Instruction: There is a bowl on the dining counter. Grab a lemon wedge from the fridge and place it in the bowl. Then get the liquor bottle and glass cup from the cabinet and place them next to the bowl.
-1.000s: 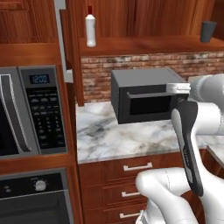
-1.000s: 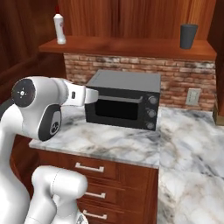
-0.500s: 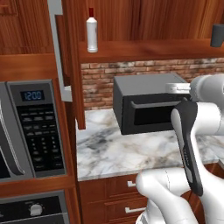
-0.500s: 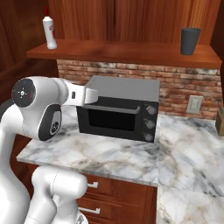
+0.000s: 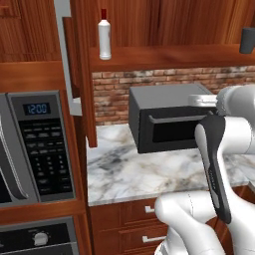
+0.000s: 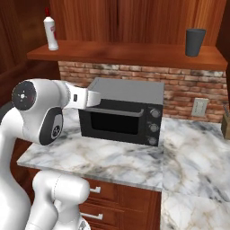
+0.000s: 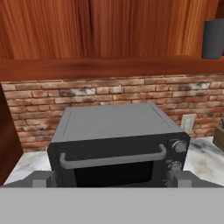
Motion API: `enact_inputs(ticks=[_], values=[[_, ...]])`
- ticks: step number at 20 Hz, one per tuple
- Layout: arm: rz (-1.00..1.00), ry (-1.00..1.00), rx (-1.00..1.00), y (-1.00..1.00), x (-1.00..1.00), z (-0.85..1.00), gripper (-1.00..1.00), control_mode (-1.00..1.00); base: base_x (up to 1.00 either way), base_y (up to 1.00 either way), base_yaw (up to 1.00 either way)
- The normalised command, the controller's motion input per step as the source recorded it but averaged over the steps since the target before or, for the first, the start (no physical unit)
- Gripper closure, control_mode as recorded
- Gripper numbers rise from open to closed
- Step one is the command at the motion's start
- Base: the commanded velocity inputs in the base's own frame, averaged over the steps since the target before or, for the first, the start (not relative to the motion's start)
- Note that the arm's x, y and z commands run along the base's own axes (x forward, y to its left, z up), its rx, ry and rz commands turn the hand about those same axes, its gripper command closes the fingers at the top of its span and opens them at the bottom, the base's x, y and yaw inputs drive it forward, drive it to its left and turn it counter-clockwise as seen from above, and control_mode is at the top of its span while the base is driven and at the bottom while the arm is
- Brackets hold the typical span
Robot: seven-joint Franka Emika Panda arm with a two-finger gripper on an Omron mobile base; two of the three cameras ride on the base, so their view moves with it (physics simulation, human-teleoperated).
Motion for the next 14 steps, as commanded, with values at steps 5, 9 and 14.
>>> enact_inputs(ticks=[5,9,14], values=[[0.03,-0.01,0.0,0.05,0.0,0.1,-1.0,-1.0,0.0,0.04,0.03],[0.21,-0.07,0.02,0.24,0.01,0.68,-1.0,-1.0,0.0,0.0,0.0],[0.2,-0.15,0.01,0.36,0.17,0.83,-1.0,-1.0,0.0,0.0,0.0]])
